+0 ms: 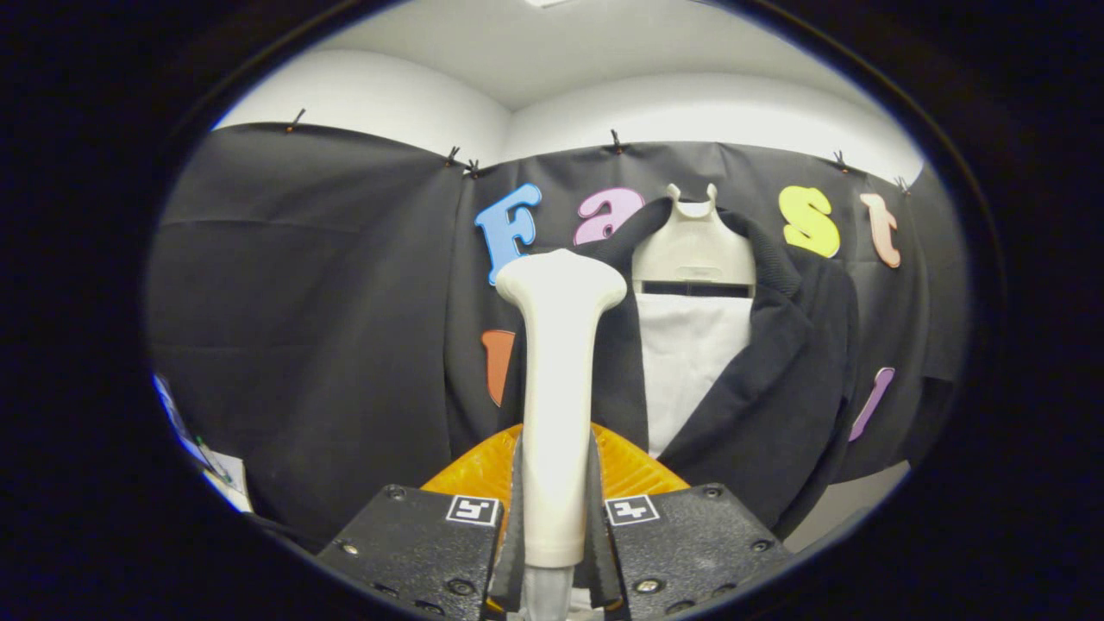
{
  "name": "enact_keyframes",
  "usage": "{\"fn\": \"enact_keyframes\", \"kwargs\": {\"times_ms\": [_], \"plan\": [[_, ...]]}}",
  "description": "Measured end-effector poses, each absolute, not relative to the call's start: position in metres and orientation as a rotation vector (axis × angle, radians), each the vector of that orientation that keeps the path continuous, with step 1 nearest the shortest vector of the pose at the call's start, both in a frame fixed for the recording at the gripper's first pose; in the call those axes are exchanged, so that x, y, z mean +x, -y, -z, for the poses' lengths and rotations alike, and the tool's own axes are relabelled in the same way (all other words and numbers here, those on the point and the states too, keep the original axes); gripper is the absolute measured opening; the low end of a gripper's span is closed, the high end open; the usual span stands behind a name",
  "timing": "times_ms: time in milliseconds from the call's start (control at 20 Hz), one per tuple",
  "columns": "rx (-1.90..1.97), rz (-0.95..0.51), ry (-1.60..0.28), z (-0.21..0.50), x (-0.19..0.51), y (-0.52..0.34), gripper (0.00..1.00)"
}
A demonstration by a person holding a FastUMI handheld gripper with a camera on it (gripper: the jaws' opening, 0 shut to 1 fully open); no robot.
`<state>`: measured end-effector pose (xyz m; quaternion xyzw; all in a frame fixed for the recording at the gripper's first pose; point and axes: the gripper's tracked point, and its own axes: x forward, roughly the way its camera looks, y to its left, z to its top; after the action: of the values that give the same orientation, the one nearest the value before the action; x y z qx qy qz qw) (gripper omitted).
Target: Iron the clothes twice with a garment steamer, once on the left side and once on the right side.
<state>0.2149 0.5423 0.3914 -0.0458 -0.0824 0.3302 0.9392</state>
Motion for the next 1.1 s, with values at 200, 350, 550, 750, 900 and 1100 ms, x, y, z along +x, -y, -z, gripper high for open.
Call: {"fn": "enact_keyframes", "kwargs": {"times_ms": [200, 350, 550, 750, 900, 1100], "plan": [[-0.113, -0.663, 0.168, -0.382, 0.231, -0.552, 0.32], [-0.123, -0.659, 0.147, -0.371, 0.235, -0.552, 0.32], [-0.133, -0.659, 0.109, -0.357, 0.242, -0.551, 0.32], [-0.140, -0.655, 0.078, -0.341, 0.254, -0.554, 0.32], [-0.150, -0.649, 0.061, -0.329, 0.258, -0.556, 0.32], [-0.166, -0.643, 0.036, -0.319, 0.262, -0.556, 0.32]]}}
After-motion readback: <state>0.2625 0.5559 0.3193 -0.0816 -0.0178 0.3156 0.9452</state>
